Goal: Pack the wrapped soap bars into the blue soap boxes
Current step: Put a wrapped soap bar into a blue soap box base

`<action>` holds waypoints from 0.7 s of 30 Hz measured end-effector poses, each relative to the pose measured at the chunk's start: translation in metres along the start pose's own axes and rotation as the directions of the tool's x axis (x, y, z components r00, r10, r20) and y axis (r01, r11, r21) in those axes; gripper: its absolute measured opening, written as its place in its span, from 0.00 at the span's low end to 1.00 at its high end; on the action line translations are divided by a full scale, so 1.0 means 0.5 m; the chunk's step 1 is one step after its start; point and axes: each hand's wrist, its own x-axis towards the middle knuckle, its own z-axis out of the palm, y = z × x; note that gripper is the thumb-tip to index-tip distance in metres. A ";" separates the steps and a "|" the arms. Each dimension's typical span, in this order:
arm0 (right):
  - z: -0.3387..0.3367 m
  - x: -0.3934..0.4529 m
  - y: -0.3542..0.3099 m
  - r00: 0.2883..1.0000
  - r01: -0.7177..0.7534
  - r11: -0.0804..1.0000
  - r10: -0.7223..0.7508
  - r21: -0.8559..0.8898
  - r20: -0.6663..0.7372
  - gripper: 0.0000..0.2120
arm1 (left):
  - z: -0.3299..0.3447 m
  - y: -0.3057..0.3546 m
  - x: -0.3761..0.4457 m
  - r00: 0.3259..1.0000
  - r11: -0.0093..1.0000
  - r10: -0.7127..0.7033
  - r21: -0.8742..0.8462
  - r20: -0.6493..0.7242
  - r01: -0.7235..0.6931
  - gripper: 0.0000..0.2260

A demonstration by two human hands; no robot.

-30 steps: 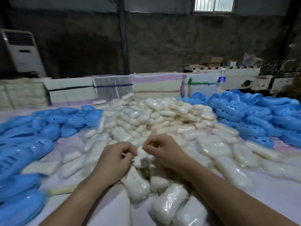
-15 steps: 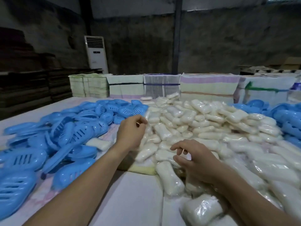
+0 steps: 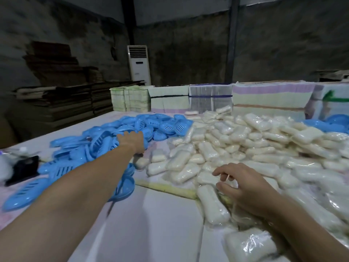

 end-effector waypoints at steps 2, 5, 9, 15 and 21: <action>0.000 0.000 0.001 1.000 0.000 1.000 0.000 -0.001 -0.005 0.12 | -0.002 0.001 0.008 1.000 1.000 0.004 0.019 -0.006 -0.004 0.29; -0.001 0.000 -0.001 1.000 -0.001 1.000 0.001 0.004 -0.010 0.12 | 0.005 0.009 0.015 0.992 0.995 0.064 -0.071 -0.111 -0.072 0.28; -0.003 0.001 -0.003 1.000 -0.022 0.999 0.022 0.027 -0.002 0.11 | 0.003 0.046 0.003 0.921 0.906 0.199 -0.296 -0.334 -0.303 0.37; -0.009 -0.002 -0.010 0.997 -0.065 0.996 0.067 0.068 -0.029 0.11 | -0.066 0.156 -0.110 0.816 0.316 0.209 -0.752 -0.540 -0.579 0.32; -0.043 -0.001 -0.014 0.921 -0.128 0.984 0.164 0.123 -0.355 0.09 | -0.067 0.261 -0.273 0.776 -0.152 0.292 -0.828 -0.560 -0.540 0.28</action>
